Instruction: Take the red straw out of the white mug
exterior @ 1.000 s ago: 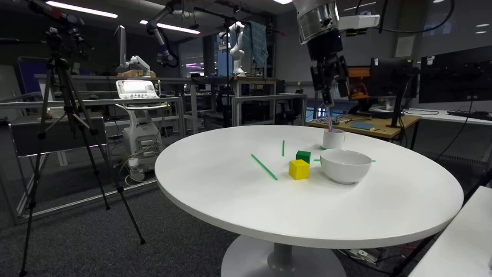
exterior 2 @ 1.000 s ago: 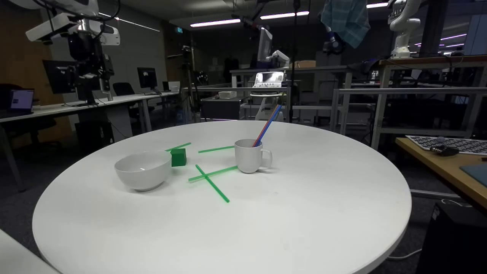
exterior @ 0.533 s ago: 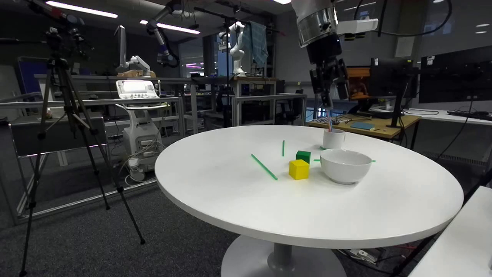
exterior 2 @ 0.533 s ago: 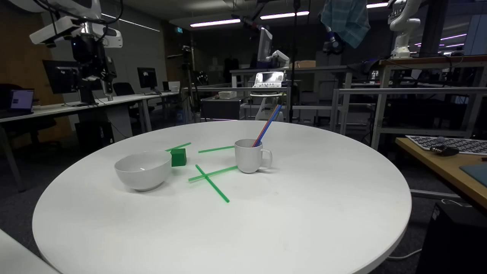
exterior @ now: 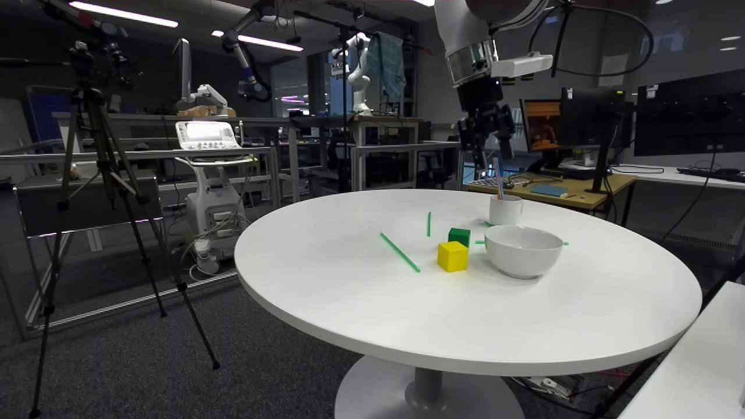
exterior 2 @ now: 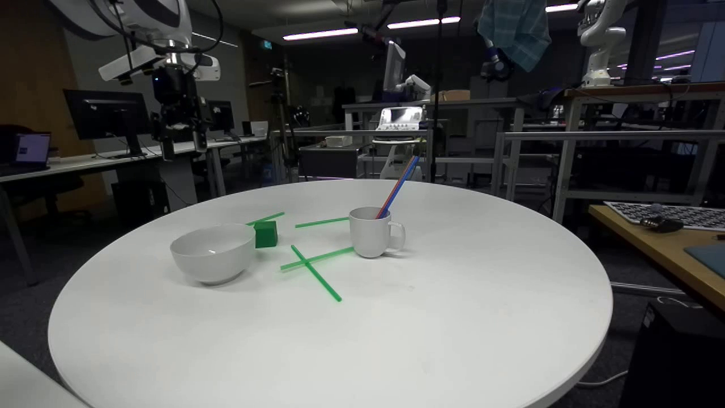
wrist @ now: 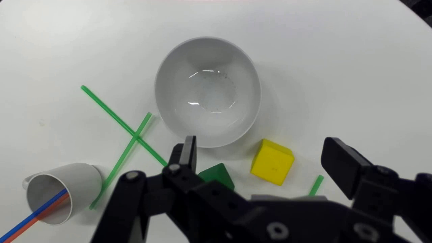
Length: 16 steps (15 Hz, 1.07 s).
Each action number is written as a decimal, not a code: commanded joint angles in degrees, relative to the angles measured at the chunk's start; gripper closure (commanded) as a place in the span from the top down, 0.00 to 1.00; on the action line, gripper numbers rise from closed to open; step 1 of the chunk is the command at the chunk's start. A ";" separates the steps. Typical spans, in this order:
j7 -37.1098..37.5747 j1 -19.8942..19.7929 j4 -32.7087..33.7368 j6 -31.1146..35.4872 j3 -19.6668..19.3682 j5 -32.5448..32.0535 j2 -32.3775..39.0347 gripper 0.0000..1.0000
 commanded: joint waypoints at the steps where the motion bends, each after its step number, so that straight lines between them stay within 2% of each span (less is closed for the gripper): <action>1: -1.12 -0.95 3.86 -0.05 -2.83 -0.77 0.95 1.00; 7: -1.17 -2.65 3.55 3.15 -6.21 0.02 1.20 1.00; 16: -1.57 -4.63 6.89 4.68 -9.16 -0.62 2.44 1.00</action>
